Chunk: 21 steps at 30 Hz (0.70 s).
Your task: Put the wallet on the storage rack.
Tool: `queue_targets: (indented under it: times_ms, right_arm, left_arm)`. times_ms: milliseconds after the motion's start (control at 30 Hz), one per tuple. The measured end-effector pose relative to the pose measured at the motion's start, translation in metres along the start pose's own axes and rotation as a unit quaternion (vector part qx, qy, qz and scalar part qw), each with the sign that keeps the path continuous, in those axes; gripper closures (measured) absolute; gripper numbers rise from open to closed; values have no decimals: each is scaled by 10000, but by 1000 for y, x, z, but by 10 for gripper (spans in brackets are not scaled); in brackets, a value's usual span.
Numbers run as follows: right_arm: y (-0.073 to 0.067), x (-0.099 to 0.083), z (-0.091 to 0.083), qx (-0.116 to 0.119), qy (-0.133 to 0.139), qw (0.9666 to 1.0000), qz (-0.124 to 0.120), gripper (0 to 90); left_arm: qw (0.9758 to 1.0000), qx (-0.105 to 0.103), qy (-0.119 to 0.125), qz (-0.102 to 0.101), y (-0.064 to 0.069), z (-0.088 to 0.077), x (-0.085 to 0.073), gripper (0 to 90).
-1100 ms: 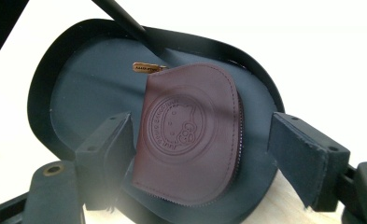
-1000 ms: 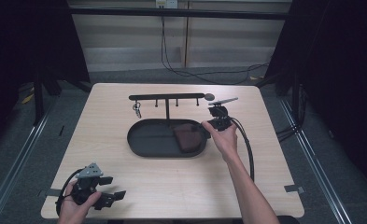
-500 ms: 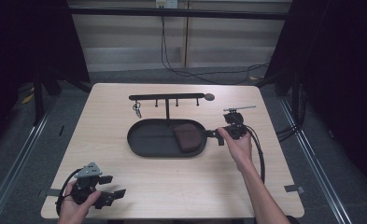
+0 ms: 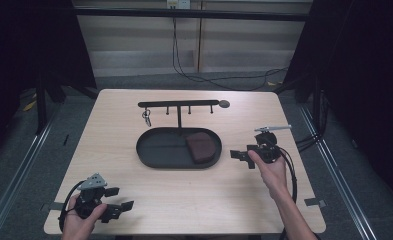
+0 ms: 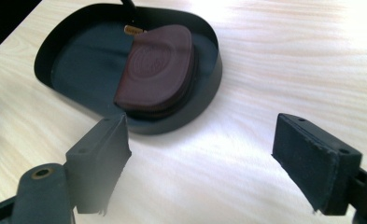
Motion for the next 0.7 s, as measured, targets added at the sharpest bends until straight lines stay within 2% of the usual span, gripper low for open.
queue_targets:
  times_ms: [433,700]
  right_arm:
    - [7,-46,-31,-61,66,9998,-187,180]
    - [12,-78,-45,-209,101,9994,-266,181]
  left_arm:
    - [9999,94,93,-98,-2,-2,0,210]
    - [9998,112,92,-101,-3,-3,0,210]
Point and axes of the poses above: each handheld gripper's, and its own axes: z roughly forward along the jaws, x roughly out of its top, y roughly to its right, the point moved 6 cm from there along z, roughly forward along the jaws, and after that the axes turned 14 degrees about -x, right-handed, at the moved point
